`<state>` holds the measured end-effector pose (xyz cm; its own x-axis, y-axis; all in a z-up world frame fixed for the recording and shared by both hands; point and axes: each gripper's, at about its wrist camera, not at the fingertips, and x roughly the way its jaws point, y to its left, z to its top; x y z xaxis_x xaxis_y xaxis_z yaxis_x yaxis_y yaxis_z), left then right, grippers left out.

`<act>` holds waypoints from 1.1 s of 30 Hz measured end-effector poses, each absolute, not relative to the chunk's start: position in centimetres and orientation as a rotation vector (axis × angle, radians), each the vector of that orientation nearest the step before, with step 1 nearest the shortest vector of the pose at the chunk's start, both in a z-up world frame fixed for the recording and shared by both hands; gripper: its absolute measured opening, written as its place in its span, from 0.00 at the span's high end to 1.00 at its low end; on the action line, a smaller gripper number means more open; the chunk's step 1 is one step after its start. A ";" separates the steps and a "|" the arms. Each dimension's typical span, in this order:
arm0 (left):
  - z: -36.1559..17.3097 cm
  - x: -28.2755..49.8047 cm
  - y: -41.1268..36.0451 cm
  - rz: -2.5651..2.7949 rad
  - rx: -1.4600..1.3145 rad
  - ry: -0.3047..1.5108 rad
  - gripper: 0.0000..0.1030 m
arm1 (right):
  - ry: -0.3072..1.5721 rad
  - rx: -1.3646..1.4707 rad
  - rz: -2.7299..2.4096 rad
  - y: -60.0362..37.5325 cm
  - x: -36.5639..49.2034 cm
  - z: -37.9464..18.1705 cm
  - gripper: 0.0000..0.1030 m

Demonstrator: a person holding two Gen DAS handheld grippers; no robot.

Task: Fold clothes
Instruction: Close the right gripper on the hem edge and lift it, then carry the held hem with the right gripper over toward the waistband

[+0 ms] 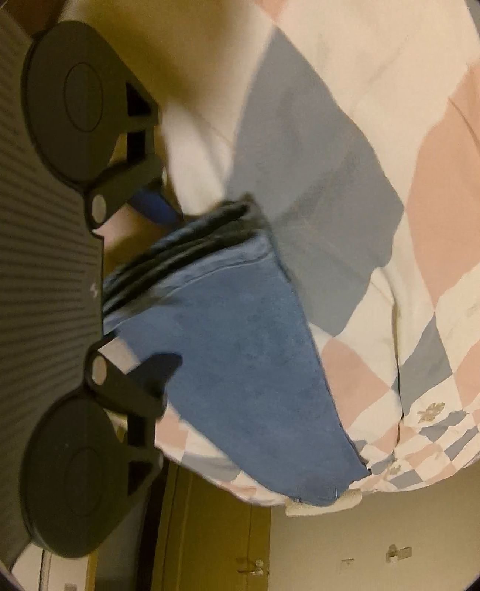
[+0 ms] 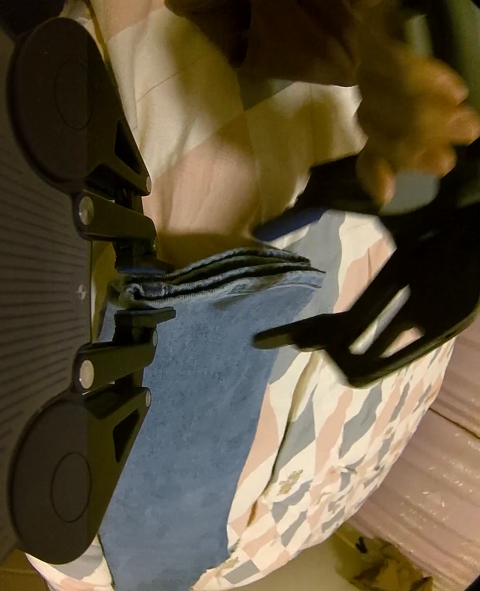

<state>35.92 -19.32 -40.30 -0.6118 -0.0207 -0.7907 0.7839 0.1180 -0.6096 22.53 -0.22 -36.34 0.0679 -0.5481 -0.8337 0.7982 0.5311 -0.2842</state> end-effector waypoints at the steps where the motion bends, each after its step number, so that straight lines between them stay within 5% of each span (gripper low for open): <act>1: -40.6 35.8 -19.5 -1.557 0.755 1.752 0.84 | 1.106 0.271 -1.033 -0.2 22.6 -36.4 0.85; 3: -41.2 35.7 -19.8 -1.542 0.775 1.773 0.87 | 1.123 0.258 -1.033 -0.2 23.1 -36.6 0.81; 7: -39.6 35.1 -19.7 -1.600 0.831 1.726 0.87 | 1.124 0.191 -1.039 -0.3 25.1 -36.5 0.52; 9: -39.2 34.8 -19.5 -1.600 0.830 1.728 0.87 | 1.129 0.146 -1.040 -0.5 26.3 -36.6 0.52; 12: -39.0 34.7 -19.4 -1.593 0.829 1.728 0.87 | 1.181 0.068 -1.041 -1.0 27.5 -38.0 0.61; 15: -38.9 34.5 -19.7 -1.570 0.827 1.729 0.87 | 1.209 0.045 -1.039 -1.8 26.9 -39.0 0.90; 20: -34.8 33.1 -19.8 -1.642 0.753 1.680 0.86 | 1.072 0.336 -1.030 -5.0 21.1 -36.5 0.92; 23: -30.8 31.6 -19.9 -1.709 0.643 1.604 0.69 | 0.922 0.634 -1.010 -8.4 14.9 -34.2 0.92; 27: -27.7 27.8 -20.4 -1.688 0.585 1.488 0.66 | 0.767 0.900 -0.974 -13.0 5.2 -32.6 0.91; 33: -28.5 18.4 -19.8 -1.575 0.615 1.412 0.64 | 0.751 0.873 -0.974 -19.6 -8.7 -31.2 0.91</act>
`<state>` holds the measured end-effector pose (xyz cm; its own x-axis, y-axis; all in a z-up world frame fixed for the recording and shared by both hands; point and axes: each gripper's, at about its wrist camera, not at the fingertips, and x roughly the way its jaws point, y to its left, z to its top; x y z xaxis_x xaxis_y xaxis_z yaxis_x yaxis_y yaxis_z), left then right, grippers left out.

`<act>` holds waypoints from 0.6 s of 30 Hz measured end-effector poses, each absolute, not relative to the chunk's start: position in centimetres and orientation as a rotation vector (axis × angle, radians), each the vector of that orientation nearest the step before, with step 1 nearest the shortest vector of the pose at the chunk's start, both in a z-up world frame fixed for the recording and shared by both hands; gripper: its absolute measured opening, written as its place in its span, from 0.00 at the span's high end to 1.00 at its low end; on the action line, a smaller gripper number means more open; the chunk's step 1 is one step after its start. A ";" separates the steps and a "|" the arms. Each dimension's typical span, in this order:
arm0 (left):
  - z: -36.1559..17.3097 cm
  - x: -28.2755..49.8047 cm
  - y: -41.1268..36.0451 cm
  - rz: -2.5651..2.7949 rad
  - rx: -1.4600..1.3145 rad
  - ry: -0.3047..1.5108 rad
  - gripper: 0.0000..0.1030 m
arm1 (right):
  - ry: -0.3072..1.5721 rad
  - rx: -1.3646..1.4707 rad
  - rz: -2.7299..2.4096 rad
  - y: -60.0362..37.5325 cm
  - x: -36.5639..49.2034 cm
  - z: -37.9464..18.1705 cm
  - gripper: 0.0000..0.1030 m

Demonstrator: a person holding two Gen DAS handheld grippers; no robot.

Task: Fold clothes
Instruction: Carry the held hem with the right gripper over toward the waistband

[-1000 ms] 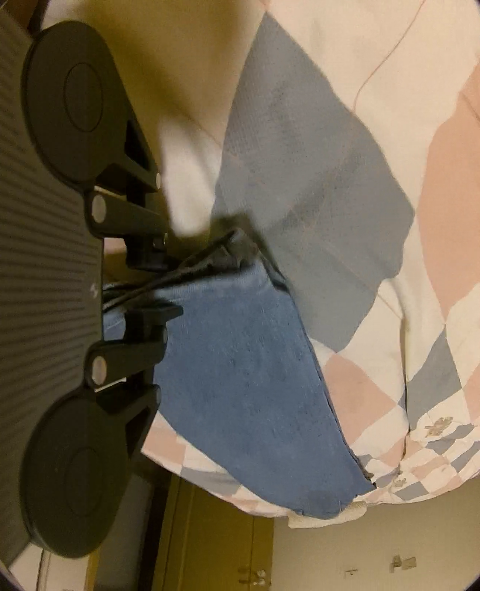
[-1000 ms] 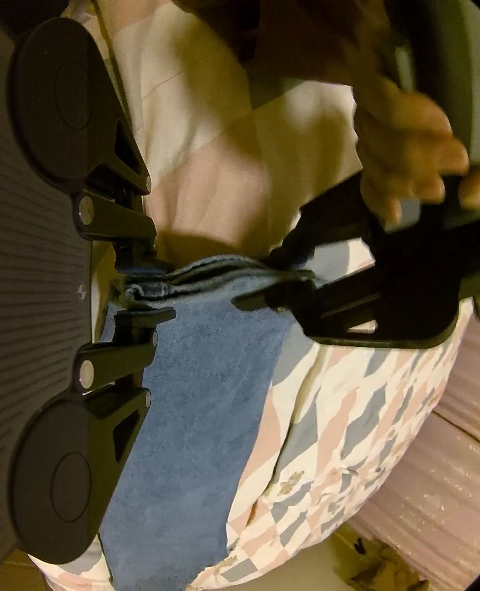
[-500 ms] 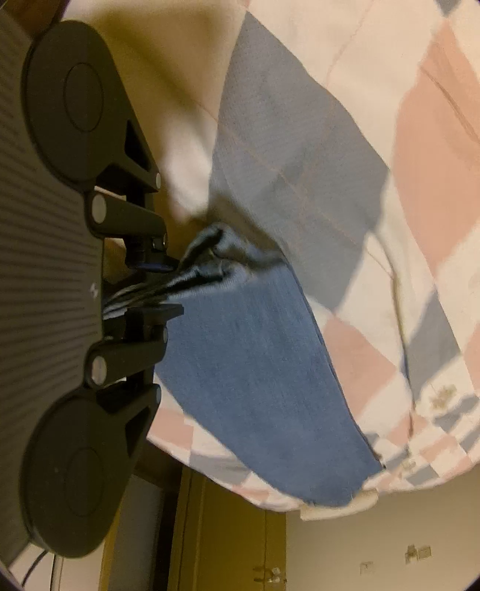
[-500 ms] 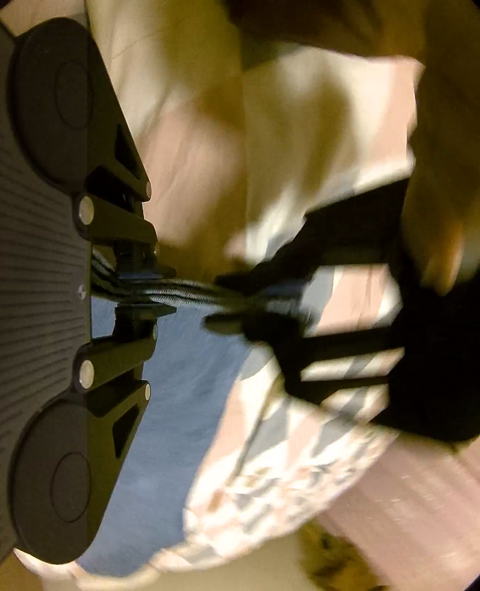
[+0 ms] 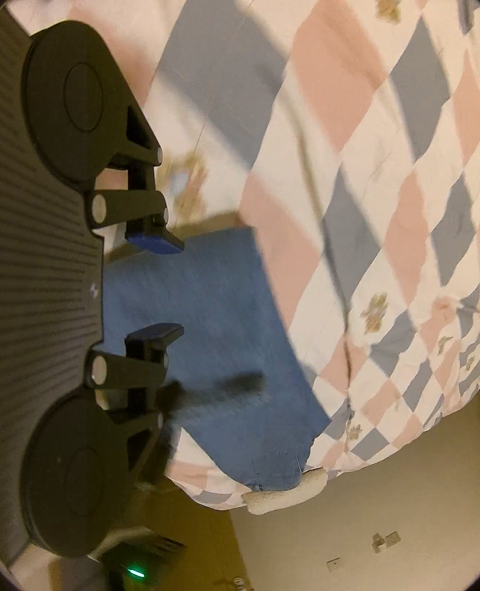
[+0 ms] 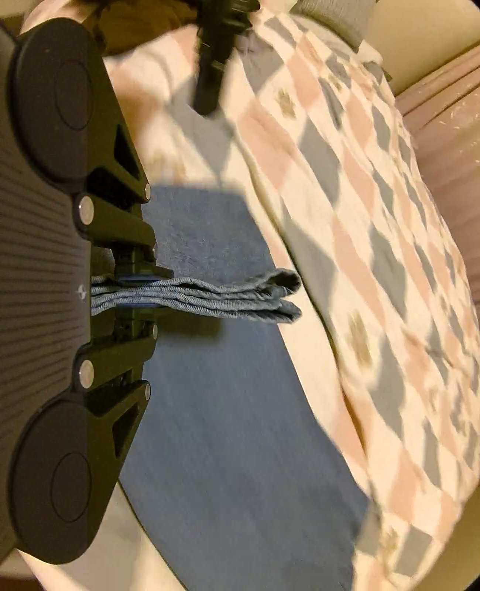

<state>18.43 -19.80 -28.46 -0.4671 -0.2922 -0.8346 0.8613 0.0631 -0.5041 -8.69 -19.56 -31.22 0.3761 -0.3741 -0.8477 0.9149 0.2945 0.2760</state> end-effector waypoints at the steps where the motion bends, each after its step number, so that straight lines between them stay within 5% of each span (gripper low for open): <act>1: -28.7 16.7 -19.7 -1.575 0.613 1.409 0.64 | 0.758 0.853 -0.976 -20.7 -10.9 -31.0 0.91; 10: -32.1 0.9 -23.1 -1.588 0.777 1.229 0.63 | 0.860 0.782 -1.051 -29.9 -26.2 -32.7 0.91; 18: -34.8 -3.1 -26.6 -1.589 0.936 1.122 0.59 | 0.902 0.780 -1.064 -31.9 -28.2 -35.1 0.91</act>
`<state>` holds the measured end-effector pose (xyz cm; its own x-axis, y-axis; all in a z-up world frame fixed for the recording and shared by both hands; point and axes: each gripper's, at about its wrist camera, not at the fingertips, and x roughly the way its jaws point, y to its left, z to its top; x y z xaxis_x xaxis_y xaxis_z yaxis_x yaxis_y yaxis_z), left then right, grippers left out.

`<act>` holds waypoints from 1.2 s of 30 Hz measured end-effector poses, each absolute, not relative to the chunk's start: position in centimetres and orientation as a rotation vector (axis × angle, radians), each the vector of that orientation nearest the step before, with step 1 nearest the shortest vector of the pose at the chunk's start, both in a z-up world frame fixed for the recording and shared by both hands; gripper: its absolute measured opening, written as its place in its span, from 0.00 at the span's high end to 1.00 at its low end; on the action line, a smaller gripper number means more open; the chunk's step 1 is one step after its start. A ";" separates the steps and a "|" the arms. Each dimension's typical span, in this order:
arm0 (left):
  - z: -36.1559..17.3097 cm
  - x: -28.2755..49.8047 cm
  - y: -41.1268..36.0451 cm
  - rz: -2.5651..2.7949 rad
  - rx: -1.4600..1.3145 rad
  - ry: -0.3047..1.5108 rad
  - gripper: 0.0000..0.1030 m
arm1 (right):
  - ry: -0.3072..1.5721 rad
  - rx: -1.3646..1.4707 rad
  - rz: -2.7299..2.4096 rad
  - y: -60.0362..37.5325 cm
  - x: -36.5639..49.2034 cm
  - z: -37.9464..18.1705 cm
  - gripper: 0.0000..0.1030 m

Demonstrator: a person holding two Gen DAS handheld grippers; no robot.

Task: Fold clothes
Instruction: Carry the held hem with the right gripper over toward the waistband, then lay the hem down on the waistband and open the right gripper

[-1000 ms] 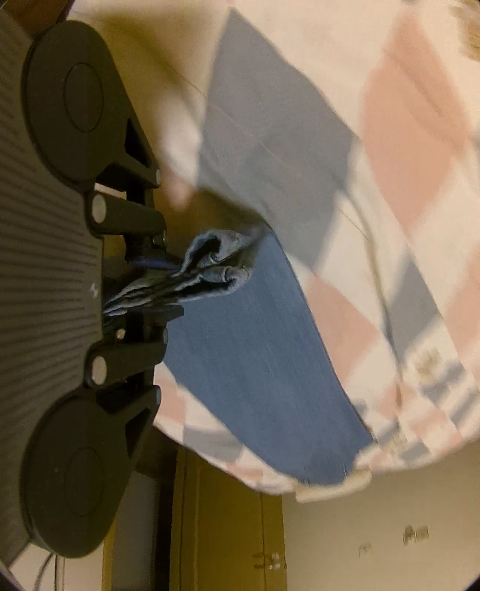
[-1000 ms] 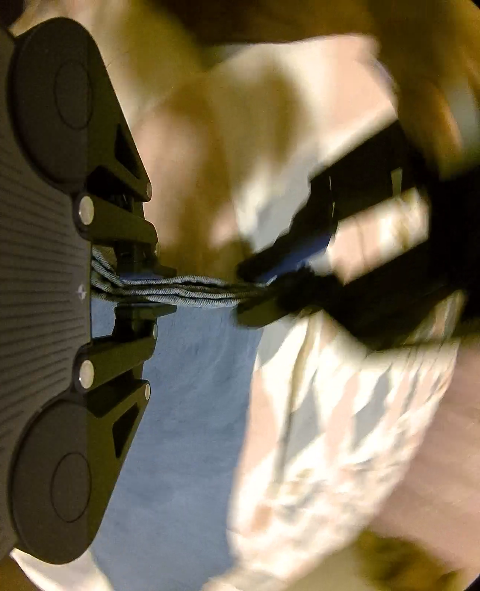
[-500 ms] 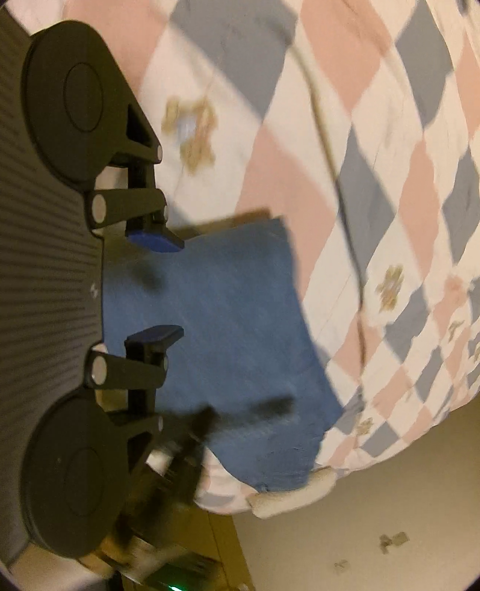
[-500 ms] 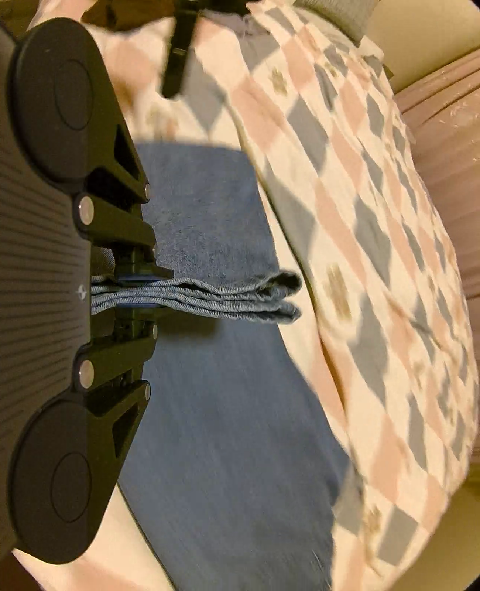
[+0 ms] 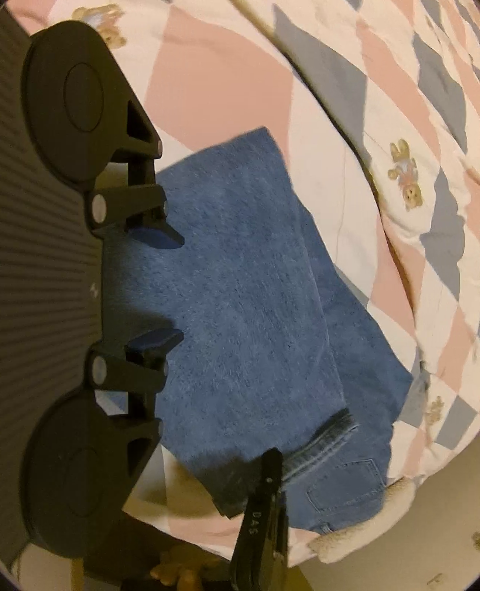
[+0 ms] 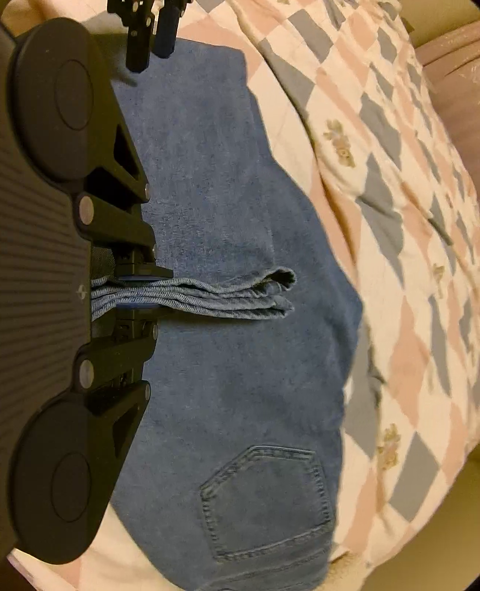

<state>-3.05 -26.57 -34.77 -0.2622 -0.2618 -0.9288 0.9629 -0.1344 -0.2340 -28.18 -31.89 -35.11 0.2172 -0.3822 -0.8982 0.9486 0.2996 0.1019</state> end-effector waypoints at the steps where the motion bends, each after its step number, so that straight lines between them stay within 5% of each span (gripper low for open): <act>1: -34.5 -3.3 -26.8 -1.589 0.941 1.116 0.59 | 0.899 0.763 -1.065 -31.9 -28.1 -34.9 0.91; 9: -34.1 -5.6 -29.2 -1.549 0.906 1.145 0.59 | 0.851 0.656 -1.068 -34.2 -31.3 -30.9 0.91; 36: -34.7 -21.2 -34.3 -1.273 0.849 1.090 0.58 | 0.778 0.827 -1.084 -46.2 -56.6 -31.9 0.92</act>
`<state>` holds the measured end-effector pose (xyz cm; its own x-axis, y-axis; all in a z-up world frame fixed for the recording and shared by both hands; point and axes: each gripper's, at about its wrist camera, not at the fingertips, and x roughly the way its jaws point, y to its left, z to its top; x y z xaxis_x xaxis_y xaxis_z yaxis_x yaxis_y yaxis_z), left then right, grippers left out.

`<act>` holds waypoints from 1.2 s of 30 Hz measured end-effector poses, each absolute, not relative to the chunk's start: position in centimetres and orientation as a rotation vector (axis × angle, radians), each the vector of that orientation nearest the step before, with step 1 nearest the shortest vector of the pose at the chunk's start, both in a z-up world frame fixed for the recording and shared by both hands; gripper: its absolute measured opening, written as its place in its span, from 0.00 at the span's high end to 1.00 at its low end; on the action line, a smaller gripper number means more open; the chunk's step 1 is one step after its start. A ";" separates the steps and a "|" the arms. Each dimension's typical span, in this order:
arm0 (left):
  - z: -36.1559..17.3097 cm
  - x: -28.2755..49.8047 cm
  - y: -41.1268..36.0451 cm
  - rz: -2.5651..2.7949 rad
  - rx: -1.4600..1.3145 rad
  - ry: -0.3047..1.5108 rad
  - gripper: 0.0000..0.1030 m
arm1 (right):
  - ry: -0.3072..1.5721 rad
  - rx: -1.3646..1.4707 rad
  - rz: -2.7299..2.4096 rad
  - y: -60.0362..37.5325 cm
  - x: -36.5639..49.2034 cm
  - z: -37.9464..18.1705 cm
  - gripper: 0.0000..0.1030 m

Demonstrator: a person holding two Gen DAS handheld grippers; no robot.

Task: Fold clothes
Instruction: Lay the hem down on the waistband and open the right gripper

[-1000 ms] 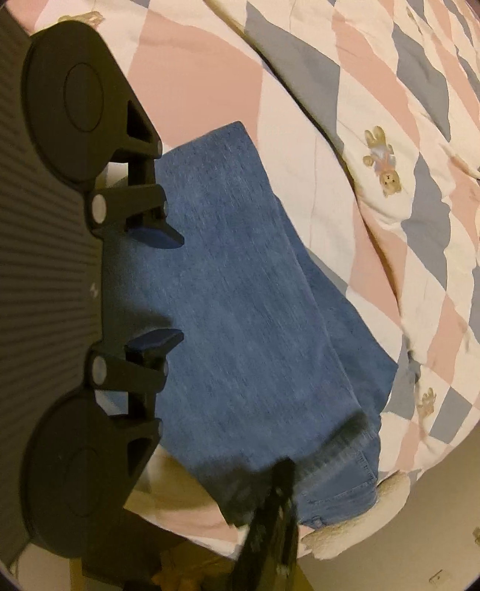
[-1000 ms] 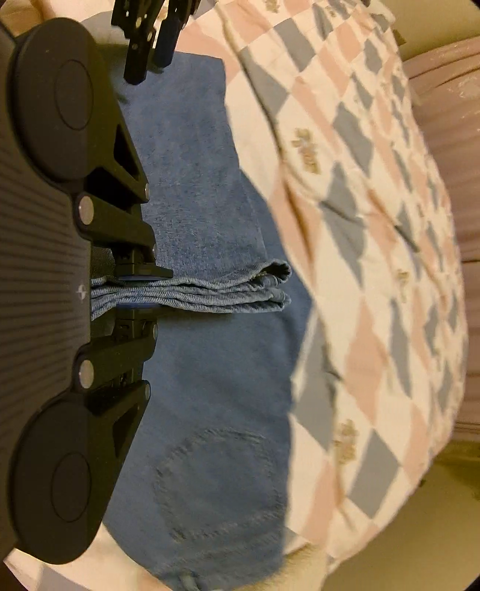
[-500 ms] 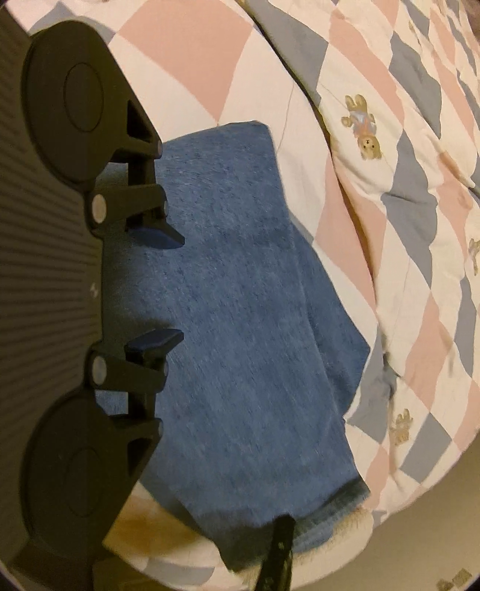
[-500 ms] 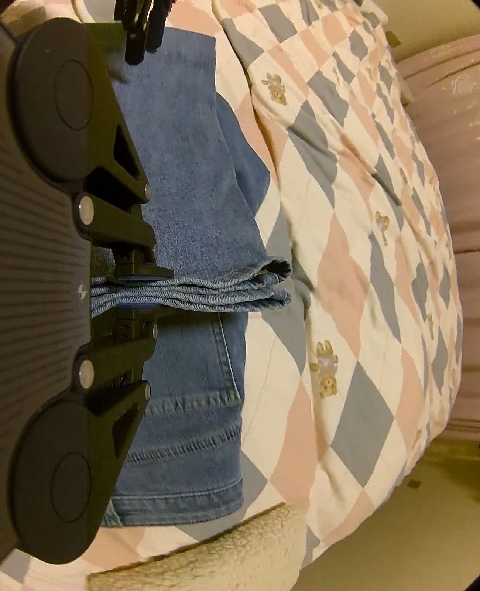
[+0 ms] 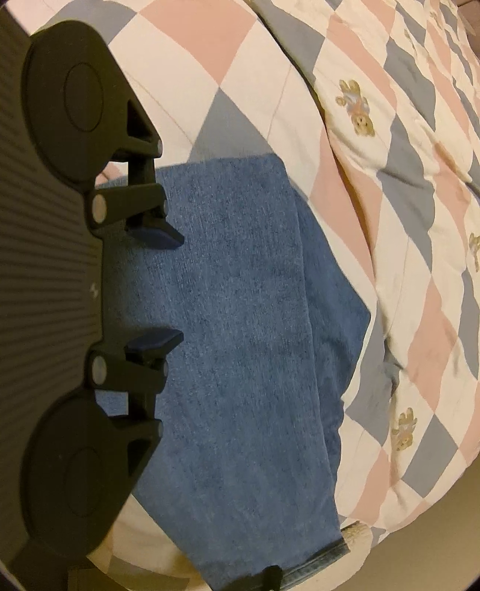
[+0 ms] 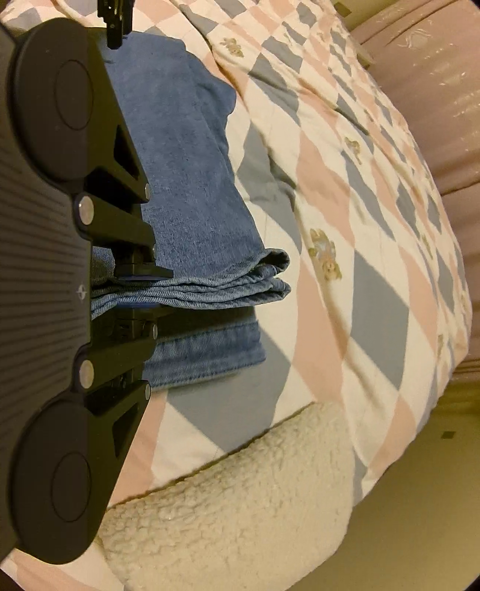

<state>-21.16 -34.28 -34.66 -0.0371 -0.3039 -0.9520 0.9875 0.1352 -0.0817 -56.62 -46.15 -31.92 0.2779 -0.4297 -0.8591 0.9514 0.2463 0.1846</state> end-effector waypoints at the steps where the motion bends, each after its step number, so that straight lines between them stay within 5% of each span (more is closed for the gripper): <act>1: -34.7 -21.5 -34.4 -1.270 0.856 1.088 0.58 | 0.776 0.831 -1.083 -46.2 -57.0 -32.0 0.92; 14: -35.2 -23.3 -35.5 -1.238 0.895 1.073 0.57 | 0.746 0.909 -1.093 -48.9 -60.5 -34.8 0.89; 16: -35.3 -23.5 -35.4 -1.228 0.903 1.071 0.57 | 0.767 0.952 -1.115 -49.6 -61.0 -35.5 0.66; 18: -34.8 -23.6 -35.3 -1.225 0.899 1.051 0.59 | 0.753 0.958 -1.179 -49.9 -61.7 -34.9 0.57; 23: -33.0 -23.4 -36.0 -1.255 0.836 0.963 0.65 | 0.755 0.636 -1.214 -48.4 -58.5 -31.0 0.64; 26: -33.2 -23.6 -37.6 -1.285 0.815 0.929 0.80 | 0.737 0.577 -1.068 -48.2 -55.3 -31.1 0.72; 36: -39.2 -22.1 -43.0 -1.295 0.788 0.972 0.76 | 0.782 0.783 -1.045 -54.5 -54.3 -38.1 0.71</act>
<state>-22.08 -42.95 -39.18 0.0072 -0.4104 -0.9119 0.9902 0.1301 -0.0507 -54.32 -54.49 -38.10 0.3005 -0.4339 -0.8494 0.9372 0.2997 0.1784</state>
